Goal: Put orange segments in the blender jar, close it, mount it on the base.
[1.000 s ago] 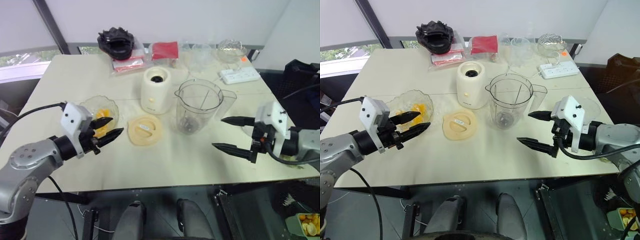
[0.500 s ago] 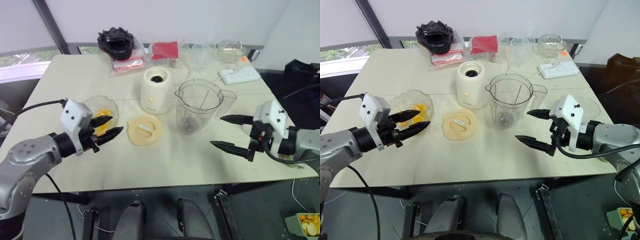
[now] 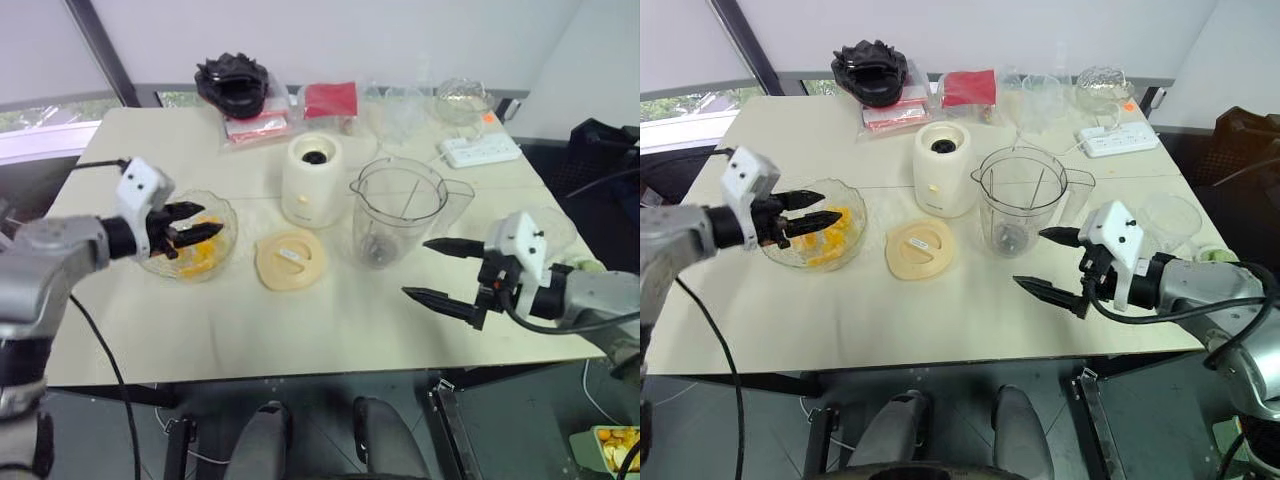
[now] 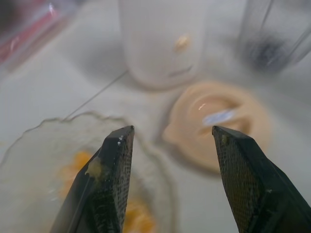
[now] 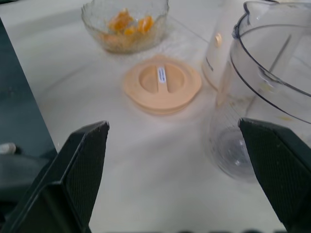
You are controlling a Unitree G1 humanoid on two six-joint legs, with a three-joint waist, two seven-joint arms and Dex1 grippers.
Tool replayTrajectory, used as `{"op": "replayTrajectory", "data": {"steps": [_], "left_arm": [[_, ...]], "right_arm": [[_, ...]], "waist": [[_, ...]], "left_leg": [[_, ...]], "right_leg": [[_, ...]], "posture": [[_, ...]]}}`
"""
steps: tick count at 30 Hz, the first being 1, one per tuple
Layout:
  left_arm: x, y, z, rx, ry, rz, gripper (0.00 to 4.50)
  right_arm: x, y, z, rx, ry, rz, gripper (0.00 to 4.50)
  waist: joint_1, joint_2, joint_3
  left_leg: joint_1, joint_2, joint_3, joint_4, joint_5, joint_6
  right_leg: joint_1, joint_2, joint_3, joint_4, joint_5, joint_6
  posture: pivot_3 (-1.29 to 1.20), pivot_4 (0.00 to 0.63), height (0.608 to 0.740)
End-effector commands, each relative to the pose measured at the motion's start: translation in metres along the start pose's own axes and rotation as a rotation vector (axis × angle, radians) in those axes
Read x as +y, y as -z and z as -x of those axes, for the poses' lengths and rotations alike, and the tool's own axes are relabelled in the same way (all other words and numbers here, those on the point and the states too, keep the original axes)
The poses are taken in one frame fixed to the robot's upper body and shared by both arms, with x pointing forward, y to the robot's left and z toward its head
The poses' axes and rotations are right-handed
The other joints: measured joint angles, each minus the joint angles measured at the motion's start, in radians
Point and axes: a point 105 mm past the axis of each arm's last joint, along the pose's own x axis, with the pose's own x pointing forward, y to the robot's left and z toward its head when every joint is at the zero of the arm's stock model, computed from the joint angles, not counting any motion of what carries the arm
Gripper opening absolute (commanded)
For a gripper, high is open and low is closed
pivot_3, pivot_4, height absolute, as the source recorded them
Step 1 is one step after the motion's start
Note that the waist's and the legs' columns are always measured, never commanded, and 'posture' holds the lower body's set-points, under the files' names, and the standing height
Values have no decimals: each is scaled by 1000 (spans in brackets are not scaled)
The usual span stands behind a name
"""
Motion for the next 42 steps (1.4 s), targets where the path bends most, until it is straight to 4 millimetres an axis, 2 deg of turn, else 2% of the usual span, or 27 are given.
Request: {"op": "replayTrajectory", "data": {"steps": [1, 2, 5, 9, 12, 13, 14, 19, 24, 30, 34, 42], "left_arm": [[27, 14, -12, 122, -17, -84, 2655], [31, 16, -15, 141, -16, -87, 2655], [62, 25, -35, 252, -140, -115, 2655], [84, 32, -37, 355, -219, -131, 2655], [92, 33, -36, 410, -252, -174, 3492], [94, 35, -34, 435, -263, -185, 3996], [95, 38, -34, 455, -262, -190, 4448], [92, 52, -35, 530, -257, -192, 4448], [85, 59, -48, 540, -257, -174, 4448], [80, 52, -59, 480, -261, -96, 4448], [80, 51, -60, 482, -278, -93, 2651], [77, 57, -66, 474, -319, -20, 2651]], "right_arm": [[3, -7, -4, -41, 17, 43, 4441], [3, -7, -5, -43, 19, 42, 4441], [10, -4, -11, -64, 18, 25, 4441], [17, -7, -21, -84, -4, 13, 4441], [17, -10, -25, -79, -49, 23, 4500], [18, -11, -26, -73, -64, 29, 4500], [17, -11, -27, -65, -76, 35, 4500], [13, -11, -29, -45, -128, 43, 4500], [10, -14, -34, -47, -161, 67, 4500], [10, -17, -37, -57, -156, 67, 4500], [9, -11, -37, -36, -140, 80, 4500], [11, -12, -36, -44, -123, 74, 4500]], "waist": [[-1, 0, 0], [0, 0, 0], [4, -1, 0], [-5, -3, 1], [-9, -4, 2], [-7, -4, 2], [-6, -4, 2], [-1, -4, 2], [0, -5, 2], [-5, -5, 2], [-4, -5, 2], [-2, -5, 2]], "left_leg": [[0, 0, 0, 0, 0, 0], [-1, 0, 0, 0, 0, 0], [-1, 0, 0, 0, 0, 0], [-2, -1, -1, 1, 0, 0], [-2, 0, -1, 0, 0, 1], [-2, 0, -1, 0, 0, 1], [-2, 0, -1, 0, 0, 1], [-2, -1, -1, 0, 0, 1], [-2, -1, -2, 1, 0, 1], [-2, -1, -2, 1, 0, 1], [-2, -1, -2, 1, 0, 1], [-2, -1, -2, 1, 0, 1]], "right_leg": [[0, 0, 0, 0, 0, 0], [-1, 0, 0, 0, 0, 0], [-1, 0, 0, 0, 2, 4], [-1, 0, 0, 1, 2, 5], [-2, 0, 0, 1, 2, 6], [-3, 0, 0, 1, 2, 6], [-3, 0, 0, 2, 2, 6], [-2, 0, -1, 2, 2, 7], [-2, 0, -1, 3, 2, 7], [-2, 0, -1, 3, 2, 7], [-2, 0, -1, 4, 2, 7], [-2, 0, -1, 4, 2, 7]], "posture": [[0, 150, 740], [0, 150, 740], [0, 150, 740], [0, 150, 740], [0, 150, 740], [0, 150, 740], [0, 150, 740], [0, 150, 740], [0, 150, 740], [0, 150, 740], [0, 150, 740], [0, 150, 740]]}}
